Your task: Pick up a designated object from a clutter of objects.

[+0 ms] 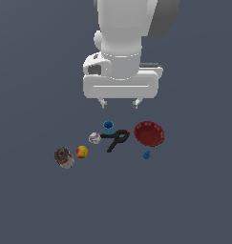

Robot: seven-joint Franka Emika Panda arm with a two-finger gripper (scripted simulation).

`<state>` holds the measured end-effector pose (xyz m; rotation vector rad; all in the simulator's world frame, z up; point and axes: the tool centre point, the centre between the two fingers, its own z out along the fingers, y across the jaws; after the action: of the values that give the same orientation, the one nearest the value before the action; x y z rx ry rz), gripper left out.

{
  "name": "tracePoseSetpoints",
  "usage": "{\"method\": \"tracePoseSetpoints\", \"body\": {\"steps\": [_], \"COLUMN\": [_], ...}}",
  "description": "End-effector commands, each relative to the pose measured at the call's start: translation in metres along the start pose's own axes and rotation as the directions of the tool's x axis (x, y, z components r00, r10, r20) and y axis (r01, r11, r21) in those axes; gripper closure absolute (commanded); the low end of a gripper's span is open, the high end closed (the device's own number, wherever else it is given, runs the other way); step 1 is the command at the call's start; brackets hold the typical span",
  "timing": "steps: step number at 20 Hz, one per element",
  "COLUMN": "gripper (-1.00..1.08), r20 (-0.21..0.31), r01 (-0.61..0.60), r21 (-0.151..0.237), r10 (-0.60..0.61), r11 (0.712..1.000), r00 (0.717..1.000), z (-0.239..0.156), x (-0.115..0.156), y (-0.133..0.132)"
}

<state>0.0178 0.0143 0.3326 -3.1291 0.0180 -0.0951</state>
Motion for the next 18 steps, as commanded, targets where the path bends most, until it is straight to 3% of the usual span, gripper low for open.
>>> {"method": "tracePoseSetpoints", "body": {"steps": [1, 10, 18], "gripper": [-0.92, -0.92, -0.92], "r20": [0.000, -0.019, -0.016], "r01": [0.000, 0.058, 0.069], "r21": [0.000, -0.025, -0.025], "r10": [0.000, -0.058, -0.069], "r11": [1.000, 0.998, 0.997], "r00": [1.000, 0.998, 0.997], "z": [0.000, -0.006, 0.003], "x": [0.000, 0.004, 0.002], "y": [0.000, -0.021, -0.018]}}
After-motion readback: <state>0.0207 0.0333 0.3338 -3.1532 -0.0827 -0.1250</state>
